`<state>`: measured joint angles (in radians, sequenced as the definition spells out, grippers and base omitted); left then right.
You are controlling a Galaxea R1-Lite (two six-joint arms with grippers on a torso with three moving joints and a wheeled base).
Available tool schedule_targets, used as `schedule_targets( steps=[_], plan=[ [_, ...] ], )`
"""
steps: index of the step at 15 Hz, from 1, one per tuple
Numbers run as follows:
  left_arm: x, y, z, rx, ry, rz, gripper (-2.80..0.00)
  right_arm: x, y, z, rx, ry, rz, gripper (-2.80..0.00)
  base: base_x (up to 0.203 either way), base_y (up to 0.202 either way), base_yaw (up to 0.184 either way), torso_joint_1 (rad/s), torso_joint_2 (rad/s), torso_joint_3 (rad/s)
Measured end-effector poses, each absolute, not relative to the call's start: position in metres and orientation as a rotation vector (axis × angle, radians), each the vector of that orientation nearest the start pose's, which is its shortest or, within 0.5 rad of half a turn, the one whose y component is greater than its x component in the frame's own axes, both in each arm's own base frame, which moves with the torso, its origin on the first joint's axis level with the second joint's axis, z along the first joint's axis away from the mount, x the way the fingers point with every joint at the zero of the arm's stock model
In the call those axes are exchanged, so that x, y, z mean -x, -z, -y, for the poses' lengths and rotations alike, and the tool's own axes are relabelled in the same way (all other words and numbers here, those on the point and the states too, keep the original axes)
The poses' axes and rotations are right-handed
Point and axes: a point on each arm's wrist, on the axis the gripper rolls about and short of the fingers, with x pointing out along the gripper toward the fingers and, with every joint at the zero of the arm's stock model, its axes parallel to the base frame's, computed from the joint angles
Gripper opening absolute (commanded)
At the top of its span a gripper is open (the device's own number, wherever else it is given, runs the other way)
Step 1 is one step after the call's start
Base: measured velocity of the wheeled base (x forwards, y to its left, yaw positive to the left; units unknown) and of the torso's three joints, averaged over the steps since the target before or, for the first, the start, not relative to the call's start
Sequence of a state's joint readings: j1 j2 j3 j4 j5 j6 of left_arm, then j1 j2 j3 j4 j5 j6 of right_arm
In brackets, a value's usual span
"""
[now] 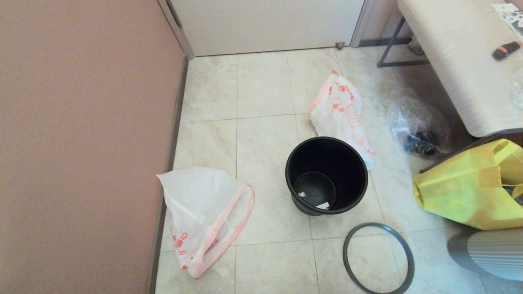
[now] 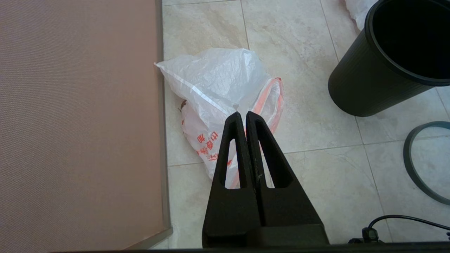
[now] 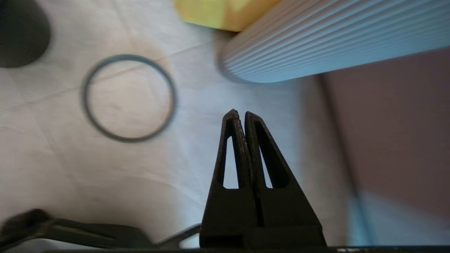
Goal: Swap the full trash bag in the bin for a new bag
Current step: Pick up a new trash bag
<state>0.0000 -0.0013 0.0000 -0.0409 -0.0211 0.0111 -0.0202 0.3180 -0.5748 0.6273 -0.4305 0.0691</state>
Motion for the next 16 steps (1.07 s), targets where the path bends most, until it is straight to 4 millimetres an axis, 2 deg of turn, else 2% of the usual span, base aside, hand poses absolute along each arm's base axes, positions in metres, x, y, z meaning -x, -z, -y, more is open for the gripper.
schedule_targets(
  steps=[4,10,16],
  plan=[
    [0.023,-0.080,0.000,-0.011,0.021,0.042,-2.80,0.040,-0.148,0.006,0.019,0.307,-0.226,-2.80,0.000,0.000,0.000,0.000,0.00,0.000],
    [0.023,-0.080,0.000,-0.011,0.021,0.042,-2.80,0.044,-0.102,0.003,0.039,0.135,-0.212,-2.80,0.000,0.000,0.000,0.000,0.00,0.000],
    [0.023,-0.080,0.000,-0.011,0.021,0.042,-2.80,0.029,-0.088,0.001,-0.021,0.028,-0.010,-2.80,0.000,0.000,0.000,0.000,0.00,0.000]
  ],
)
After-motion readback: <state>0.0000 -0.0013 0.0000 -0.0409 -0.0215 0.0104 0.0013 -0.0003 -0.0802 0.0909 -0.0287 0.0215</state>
